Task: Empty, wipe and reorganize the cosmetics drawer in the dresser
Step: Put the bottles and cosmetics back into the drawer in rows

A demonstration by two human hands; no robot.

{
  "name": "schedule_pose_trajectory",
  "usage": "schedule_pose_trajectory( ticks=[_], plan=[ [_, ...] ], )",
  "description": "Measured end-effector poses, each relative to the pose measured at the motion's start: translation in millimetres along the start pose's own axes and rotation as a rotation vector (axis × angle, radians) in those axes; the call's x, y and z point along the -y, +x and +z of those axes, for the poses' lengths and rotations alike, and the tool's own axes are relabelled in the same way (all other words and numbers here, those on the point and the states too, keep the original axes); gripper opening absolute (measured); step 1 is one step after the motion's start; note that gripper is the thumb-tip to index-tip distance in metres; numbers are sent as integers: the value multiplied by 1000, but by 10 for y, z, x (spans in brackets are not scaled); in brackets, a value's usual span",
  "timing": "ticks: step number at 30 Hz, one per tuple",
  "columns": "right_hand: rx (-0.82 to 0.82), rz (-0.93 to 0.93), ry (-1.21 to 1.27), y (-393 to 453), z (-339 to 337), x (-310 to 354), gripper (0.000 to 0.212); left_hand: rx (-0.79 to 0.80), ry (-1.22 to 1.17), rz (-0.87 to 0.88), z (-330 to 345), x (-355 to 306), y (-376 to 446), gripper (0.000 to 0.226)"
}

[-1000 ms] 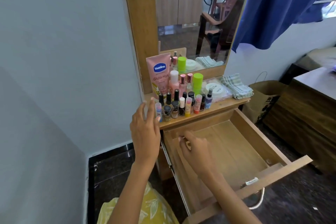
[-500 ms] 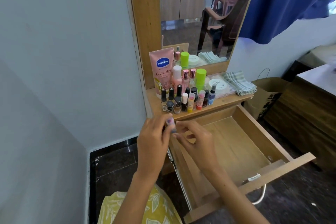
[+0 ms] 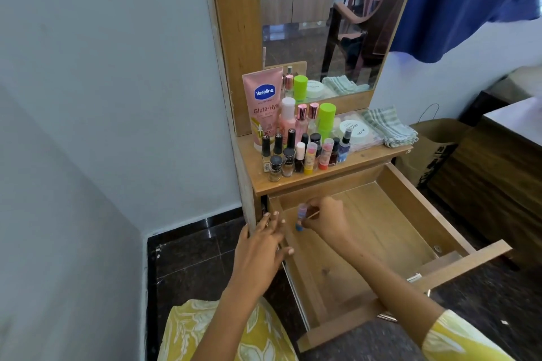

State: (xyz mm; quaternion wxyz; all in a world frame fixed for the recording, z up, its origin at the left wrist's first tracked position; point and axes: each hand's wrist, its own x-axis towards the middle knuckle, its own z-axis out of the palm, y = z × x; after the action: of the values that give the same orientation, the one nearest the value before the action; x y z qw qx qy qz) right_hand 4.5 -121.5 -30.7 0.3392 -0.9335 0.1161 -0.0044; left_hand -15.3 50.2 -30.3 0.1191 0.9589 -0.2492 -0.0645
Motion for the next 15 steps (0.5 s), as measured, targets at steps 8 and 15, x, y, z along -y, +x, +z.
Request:
schedule_pose_trajectory(
  ticks=[8,15],
  plan=[
    [17,-45,-18,122,226,99,11,30,51,27,25,-3,42,67],
    [37,-67,38,92,224,76,7,79,64,21,-5,-5,89,73]
  ],
)
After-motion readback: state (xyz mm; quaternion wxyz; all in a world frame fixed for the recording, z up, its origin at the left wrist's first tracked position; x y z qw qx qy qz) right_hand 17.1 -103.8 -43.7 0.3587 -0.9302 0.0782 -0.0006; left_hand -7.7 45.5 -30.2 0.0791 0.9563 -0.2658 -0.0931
